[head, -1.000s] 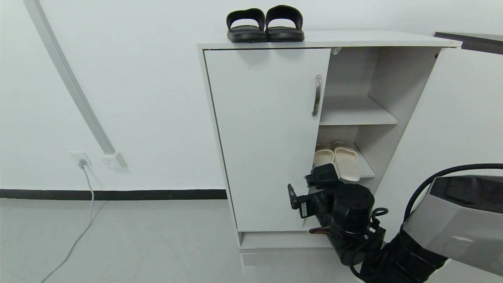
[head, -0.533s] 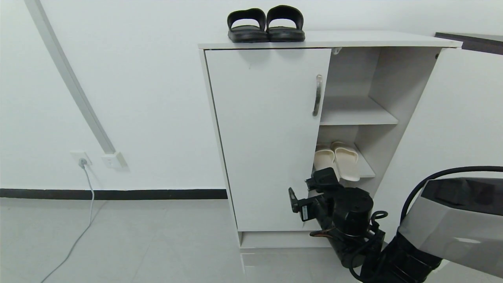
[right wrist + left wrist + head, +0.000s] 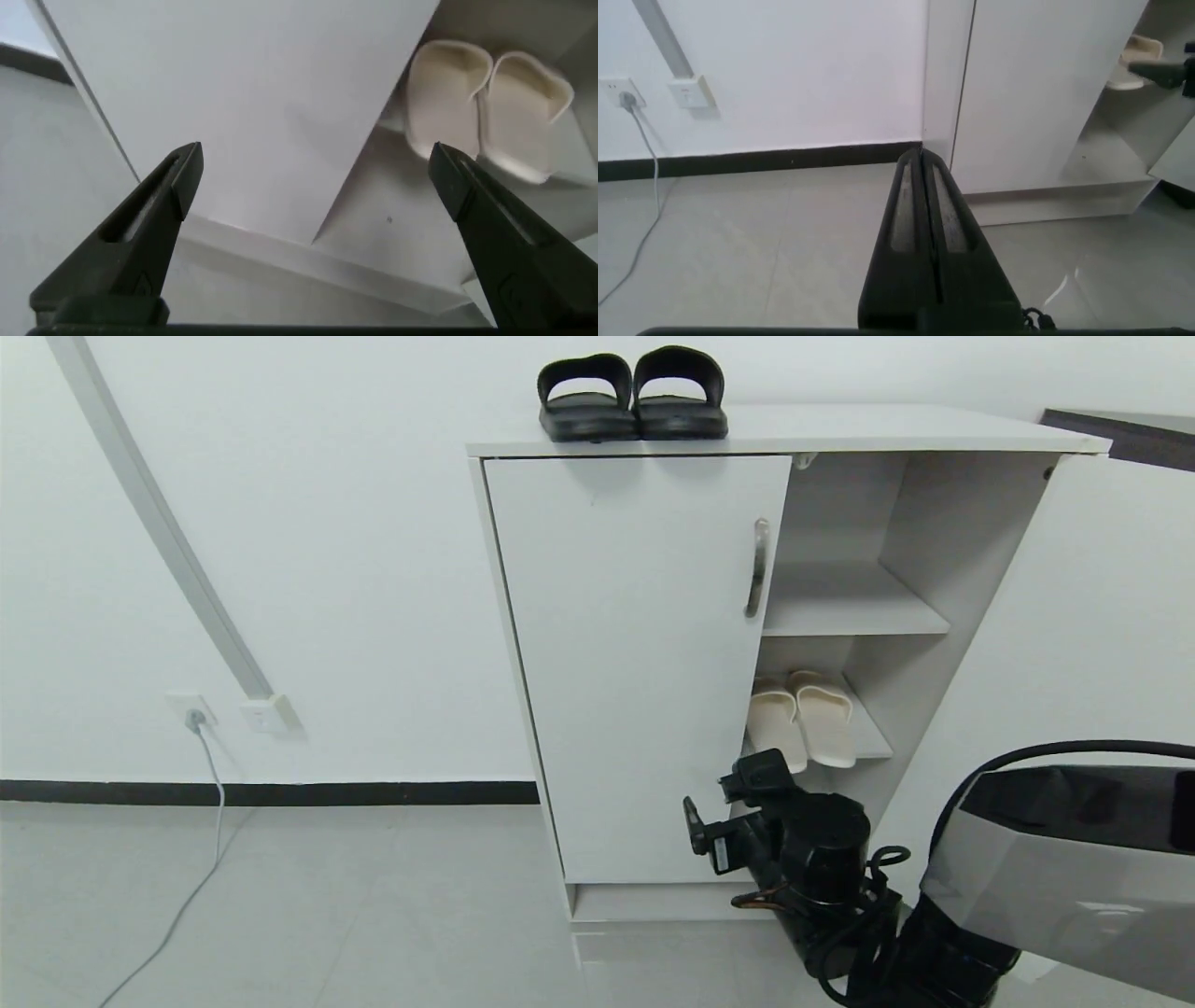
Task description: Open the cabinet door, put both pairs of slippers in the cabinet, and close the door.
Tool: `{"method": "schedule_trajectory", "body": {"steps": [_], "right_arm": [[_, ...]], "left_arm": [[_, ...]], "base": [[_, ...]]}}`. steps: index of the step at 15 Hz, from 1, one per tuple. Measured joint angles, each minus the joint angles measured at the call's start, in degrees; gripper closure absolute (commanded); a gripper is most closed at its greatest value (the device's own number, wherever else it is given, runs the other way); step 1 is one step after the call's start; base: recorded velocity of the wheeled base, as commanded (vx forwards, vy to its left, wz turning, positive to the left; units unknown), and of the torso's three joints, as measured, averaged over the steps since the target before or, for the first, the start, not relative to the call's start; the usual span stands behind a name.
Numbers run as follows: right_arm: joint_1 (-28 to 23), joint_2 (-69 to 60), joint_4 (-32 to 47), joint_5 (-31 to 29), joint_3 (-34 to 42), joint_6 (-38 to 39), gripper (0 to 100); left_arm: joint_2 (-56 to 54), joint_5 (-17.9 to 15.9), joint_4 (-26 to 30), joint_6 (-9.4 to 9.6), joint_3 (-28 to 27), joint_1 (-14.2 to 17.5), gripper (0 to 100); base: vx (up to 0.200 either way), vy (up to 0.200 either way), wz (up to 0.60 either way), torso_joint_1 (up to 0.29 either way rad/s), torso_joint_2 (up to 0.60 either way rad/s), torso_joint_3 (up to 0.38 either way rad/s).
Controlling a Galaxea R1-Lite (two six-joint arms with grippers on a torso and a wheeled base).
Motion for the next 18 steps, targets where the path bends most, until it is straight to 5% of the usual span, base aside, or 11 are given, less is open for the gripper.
{"method": "schedule_trajectory", "body": {"steps": [18], "right_arm": [[-0.88, 3.73, -0.91, 2.65, -0.26, 1.48, 0]], "left_arm": [[0.00, 0.00, -0.06, 0.00, -0.02, -0.02, 100]], "base": [[0.000, 0.000, 0.00, 0.137, -0.49, -0.331]]}}
